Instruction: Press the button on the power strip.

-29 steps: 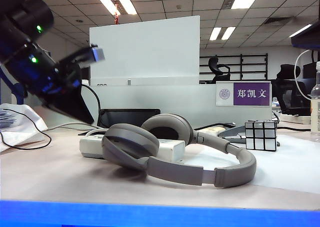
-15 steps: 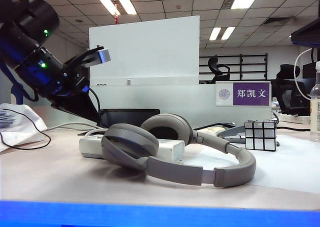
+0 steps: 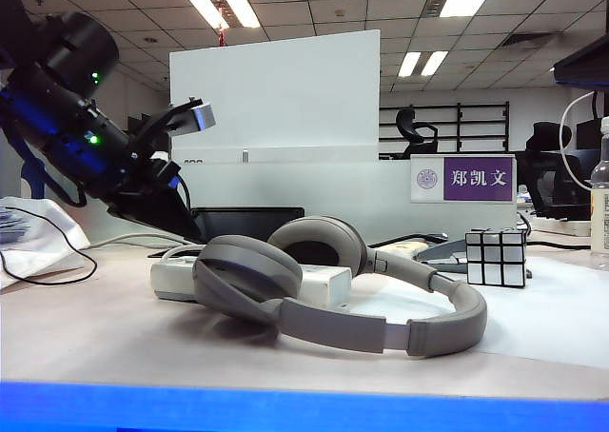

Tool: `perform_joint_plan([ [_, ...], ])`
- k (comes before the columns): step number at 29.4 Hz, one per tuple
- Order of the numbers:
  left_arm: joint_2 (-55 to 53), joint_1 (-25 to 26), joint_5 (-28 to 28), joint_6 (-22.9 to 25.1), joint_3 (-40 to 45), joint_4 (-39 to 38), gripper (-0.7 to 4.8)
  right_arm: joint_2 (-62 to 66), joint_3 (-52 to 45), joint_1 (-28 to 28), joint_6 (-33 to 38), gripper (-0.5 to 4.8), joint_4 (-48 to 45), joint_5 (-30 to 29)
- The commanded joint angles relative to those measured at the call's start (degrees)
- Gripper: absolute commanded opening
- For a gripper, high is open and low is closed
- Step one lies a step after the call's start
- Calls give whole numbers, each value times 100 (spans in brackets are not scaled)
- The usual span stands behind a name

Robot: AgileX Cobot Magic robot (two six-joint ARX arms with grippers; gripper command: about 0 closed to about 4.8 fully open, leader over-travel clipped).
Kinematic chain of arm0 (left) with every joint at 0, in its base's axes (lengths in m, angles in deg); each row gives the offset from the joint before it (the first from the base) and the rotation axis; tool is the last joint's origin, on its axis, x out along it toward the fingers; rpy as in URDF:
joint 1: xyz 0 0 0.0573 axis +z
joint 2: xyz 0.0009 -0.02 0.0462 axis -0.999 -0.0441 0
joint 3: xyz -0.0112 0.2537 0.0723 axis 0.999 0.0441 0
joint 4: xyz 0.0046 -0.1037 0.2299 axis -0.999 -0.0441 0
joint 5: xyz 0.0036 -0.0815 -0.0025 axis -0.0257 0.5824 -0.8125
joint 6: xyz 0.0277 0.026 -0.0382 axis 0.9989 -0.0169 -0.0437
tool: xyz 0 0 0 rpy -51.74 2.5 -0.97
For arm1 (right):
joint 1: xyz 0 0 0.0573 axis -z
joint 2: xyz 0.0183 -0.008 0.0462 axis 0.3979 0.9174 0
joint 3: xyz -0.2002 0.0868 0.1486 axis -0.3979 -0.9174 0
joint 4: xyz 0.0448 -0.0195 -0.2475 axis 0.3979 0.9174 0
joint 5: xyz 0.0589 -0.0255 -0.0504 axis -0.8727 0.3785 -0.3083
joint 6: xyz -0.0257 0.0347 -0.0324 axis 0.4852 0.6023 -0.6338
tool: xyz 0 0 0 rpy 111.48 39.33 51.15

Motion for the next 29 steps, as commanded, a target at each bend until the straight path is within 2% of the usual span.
perform_joint_plan([
  [1, -125, 4, 61, -83, -101, -11, -5, -9, 17, 0, -20, 0, -98, -2],
  [20, -184, 4, -68, -101, -114, -203, -5, -9, 17, 2, -61, 0, -101, 17],
  [29, -581, 4, -24, -140, -114, -297, -5, -9, 17, 0, -61, 0, -101, 17],
])
